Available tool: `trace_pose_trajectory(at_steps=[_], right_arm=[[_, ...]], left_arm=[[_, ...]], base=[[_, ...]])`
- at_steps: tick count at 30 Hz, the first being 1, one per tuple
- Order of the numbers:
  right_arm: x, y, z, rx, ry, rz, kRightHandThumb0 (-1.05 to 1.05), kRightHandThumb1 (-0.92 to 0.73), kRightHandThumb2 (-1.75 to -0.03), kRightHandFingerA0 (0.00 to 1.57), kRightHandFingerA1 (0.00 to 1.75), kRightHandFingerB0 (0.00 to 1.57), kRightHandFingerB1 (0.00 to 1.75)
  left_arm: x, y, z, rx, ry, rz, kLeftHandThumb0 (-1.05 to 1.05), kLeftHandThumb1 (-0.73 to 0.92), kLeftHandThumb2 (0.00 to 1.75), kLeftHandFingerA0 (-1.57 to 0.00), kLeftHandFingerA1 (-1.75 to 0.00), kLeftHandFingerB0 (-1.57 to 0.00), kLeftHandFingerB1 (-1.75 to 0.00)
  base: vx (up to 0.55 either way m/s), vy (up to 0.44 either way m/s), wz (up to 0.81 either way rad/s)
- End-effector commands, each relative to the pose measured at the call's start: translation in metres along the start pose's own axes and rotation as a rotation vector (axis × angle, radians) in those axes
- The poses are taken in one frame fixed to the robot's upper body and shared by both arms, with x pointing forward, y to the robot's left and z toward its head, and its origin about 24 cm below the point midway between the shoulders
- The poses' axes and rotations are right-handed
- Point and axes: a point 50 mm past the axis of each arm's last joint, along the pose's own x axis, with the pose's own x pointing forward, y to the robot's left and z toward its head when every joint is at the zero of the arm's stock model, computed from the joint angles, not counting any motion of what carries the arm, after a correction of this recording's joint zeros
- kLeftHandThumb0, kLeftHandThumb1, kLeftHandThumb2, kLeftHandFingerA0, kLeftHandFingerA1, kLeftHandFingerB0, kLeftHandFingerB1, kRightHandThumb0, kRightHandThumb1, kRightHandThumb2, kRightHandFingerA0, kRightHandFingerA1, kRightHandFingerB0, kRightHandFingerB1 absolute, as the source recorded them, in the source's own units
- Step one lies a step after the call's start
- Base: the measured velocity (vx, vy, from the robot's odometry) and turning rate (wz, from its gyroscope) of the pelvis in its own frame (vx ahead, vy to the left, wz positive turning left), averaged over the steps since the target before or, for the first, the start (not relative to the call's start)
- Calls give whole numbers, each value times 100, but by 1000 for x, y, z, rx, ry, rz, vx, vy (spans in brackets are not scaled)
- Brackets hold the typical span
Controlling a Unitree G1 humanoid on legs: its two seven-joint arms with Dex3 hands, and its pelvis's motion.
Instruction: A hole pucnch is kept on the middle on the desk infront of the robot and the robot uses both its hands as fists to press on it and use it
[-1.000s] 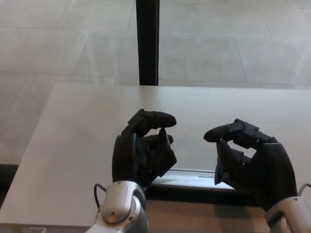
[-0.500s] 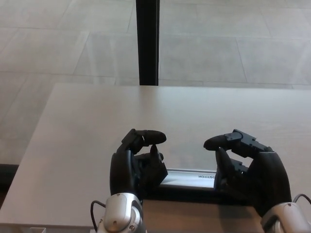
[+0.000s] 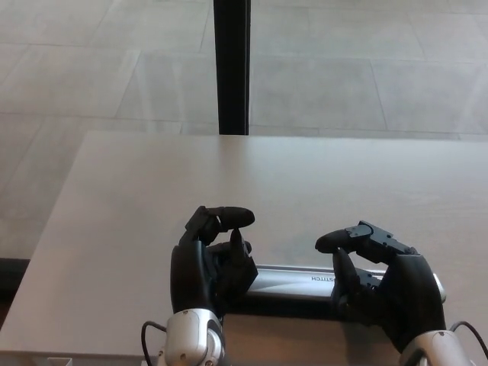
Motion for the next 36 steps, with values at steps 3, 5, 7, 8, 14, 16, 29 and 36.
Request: trace_pose_trajectory(at_steps=[3, 5, 7, 8, 14, 16, 29, 36], right_arm=[[-4, -23, -16, -30, -35, -132, -45, -60, -87, 102, 174, 88, 130], [-4, -24, -18, -37, -36, -150, -46, -60, -87, 106, 173, 89, 127], [-4, -24, -19, -41, -38, -154, -46, -60, -87, 106, 173, 89, 127], [-5, -25, -21, -32, -49, -157, -46, -59, -88, 104, 174, 88, 130], [-8, -21, -29, 11, -103, -210, -50, -51, -108, 127, 136, 96, 113], [-9, -19, -31, 30, -110, -236, -52, -51, -108, 128, 137, 96, 114], [-20, -5, -48, 30, -152, -369, -53, -53, -111, 130, 139, 99, 118], [-27, -6, -61, -23, -127, -458, -51, -61, -92, 108, 174, 84, 146]], left_arm=[[-40, -44, -41, -389, 136, 156, -38, 92, 67, -84, -175, -48, -163], [-40, -45, -41, -391, 134, 156, -38, 92, 66, -83, -175, -48, -165], [-39, -45, -41, -392, 131, 156, -38, 92, 66, -83, -175, -48, -165], [-39, -46, -41, -386, 132, 148, -38, 92, 66, -84, -175, -47, -165], [-44, -49, -50, -368, 114, 207, -34, 91, 73, -88, -175, -49, -171], [-46, -51, -55, -350, 96, 227, -34, 89, 74, -89, -175, -53, -172], [-51, -50, -78, -178, 92, 341, -36, 81, 83, -84, -175, -58, -175], [-51, -50, -86, -115, 65, 335, -38, 77, 82, -76, -175, -60, -163]], base=[[0, 0, 0], [0, 0, 0], [0, 0, 0], [0, 0, 0], [0, 0, 0], [0, 0, 0], [0, 0, 0], [0, 0, 0]])
